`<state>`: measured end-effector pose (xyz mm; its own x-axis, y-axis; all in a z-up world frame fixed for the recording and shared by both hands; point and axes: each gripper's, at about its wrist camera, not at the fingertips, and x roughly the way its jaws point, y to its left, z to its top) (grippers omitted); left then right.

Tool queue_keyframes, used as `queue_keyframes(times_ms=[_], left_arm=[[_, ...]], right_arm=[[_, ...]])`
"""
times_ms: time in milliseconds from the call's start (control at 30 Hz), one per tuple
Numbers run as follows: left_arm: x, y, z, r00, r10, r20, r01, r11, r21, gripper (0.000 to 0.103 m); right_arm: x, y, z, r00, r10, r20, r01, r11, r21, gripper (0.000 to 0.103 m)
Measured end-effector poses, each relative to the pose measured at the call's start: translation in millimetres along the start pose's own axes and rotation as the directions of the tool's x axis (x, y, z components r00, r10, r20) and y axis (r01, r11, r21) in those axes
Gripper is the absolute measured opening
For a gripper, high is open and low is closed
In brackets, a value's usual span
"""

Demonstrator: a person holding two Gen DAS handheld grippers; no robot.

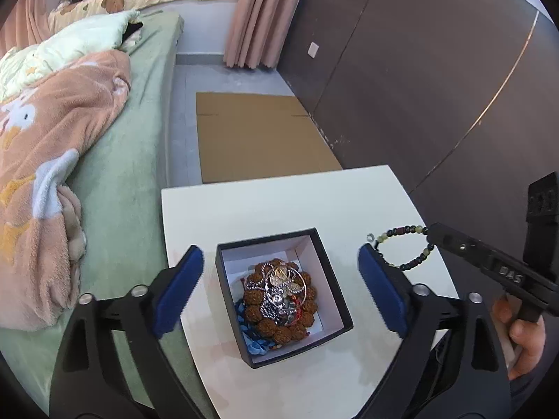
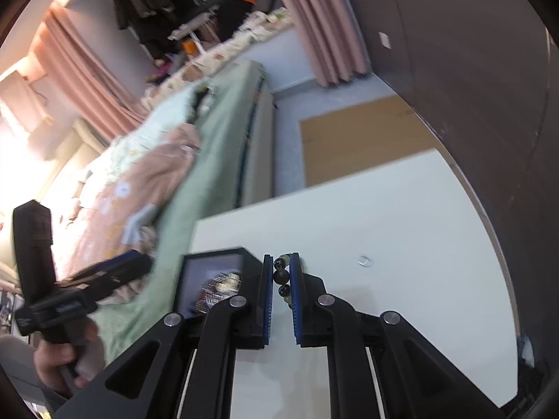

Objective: Organize jewelry
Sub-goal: 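Drop the silver hoop into the box with the left gripper while the right carries the bracelet over, then release the green-beaded bracelet into the box with the right gripper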

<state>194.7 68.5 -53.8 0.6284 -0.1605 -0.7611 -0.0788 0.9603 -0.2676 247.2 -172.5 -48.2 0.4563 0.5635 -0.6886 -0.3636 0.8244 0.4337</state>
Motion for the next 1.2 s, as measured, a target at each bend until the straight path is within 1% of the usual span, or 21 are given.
queue_keyframes(times_ms=[100,133,233,333,400,433,467,500,567,633,767,833,933,1033,1133,1167,1200], left_arm=[[-3.4,3.4,1.4,1.000,0.017,0.010,-0.017,1.000,-0.004,0.095],[-3.8,4.6,1.5,1.000,0.017,0.007,-0.017,1.000,-0.006,0.095],[-5.4,10.5,2.6,1.000,0.029,0.010,-0.029,0.999,-0.016,0.096],[-7.2,17.0,3.4,0.999,0.040,0.014,-0.039,0.999,-0.031,0.096],[-8.5,22.6,3.5,0.999,0.046,0.016,-0.045,0.998,-0.040,0.096],[-9.1,25.5,3.6,0.999,0.049,0.016,-0.049,0.998,-0.046,0.096],[-9.4,27.3,3.4,0.999,0.052,0.016,-0.051,0.997,-0.051,0.096],[-9.8,29.8,3.2,0.998,0.053,0.016,-0.052,0.997,-0.059,0.096],[-10.6,32.3,2.5,0.998,0.054,0.016,-0.053,0.997,-0.064,0.096],[-10.9,32.7,2.2,0.998,0.059,0.016,-0.058,0.997,-0.058,0.096],[-10.2,29.9,2.5,0.999,0.052,0.015,-0.051,0.997,-0.050,0.097],[-9.2,27.0,2.2,0.999,0.048,0.014,-0.048,0.998,-0.043,0.097],[-6.1,21.5,2.1,0.999,0.042,0.012,-0.042,0.999,-0.031,0.097],[-1.7,16.7,1.5,0.999,0.034,0.011,-0.034,0.999,-0.023,0.097],[7.6,11.0,0.5,1.000,0.003,-0.005,-0.003,1.000,-0.006,0.097],[11.7,9.2,0.0,1.000,-0.001,-0.010,0.001,1.000,0.002,0.097],[14.9,8.3,-0.5,1.000,-0.005,-0.013,0.005,1.000,0.007,0.097]], right_arm=[[-7.0,16.7,1.3,0.998,0.057,0.027,-0.056,0.998,-0.015,0.009],[-8.1,22.2,2.1,0.995,0.099,0.029,-0.099,0.995,-0.010,0.009],[-9.2,31.2,2.4,0.986,0.165,0.025,-0.165,0.986,0.003,0.010],[0.5,42.9,1.4,0.976,0.216,0.006,-0.216,0.976,0.005,0.010],[7.0,47.6,-0.3,0.968,0.250,-0.010,-0.250,0.968,0.012,0.016],[12.9,50.5,-0.7,0.963,0.267,-0.027,-0.266,0.964,0.015,0.026],[19.8,52.7,-1.3,0.963,0.266,-0.049,-0.266,0.964,0.015,0.055],[21.1,51.2,-3.2,0.968,0.248,-0.041,-0.248,0.969,0.014,0.065],[21.0,46.3,-4.7,0.980,0.200,-0.021,-0.200,0.980,0.012,0.065],[21.9,36.3,-3.8,0.981,0.189,-0.028,-0.188,0.982,0.033,0.064],[15.9,13.4,-1.9,0.995,0.098,-0.014,-0.098,0.994,0.045,0.064],[15.6,1.3,-1.3,0.998,0.061,-0.019,-0.060,0.997,0.058,0.064],[14.9,-14.7,-0.5,1.000,0.001,-0.020,0.000,0.997,0.071,0.064],[17.9,-29.9,0.4,0.998,-0.046,-0.031,0.049,0.995,0.088,0.060],[26.6,-44.0,1.2,0.996,-0.074,-0.052,0.079,0.991,0.110,0.057],[30.9,-48.2,1.3,0.994,-0.083,-0.064,0.090,0.989,0.118,0.053],[33.2,-51.9,1.5,0.993,-0.091,-0.073,0.099,0.987,0.123,0.051]])
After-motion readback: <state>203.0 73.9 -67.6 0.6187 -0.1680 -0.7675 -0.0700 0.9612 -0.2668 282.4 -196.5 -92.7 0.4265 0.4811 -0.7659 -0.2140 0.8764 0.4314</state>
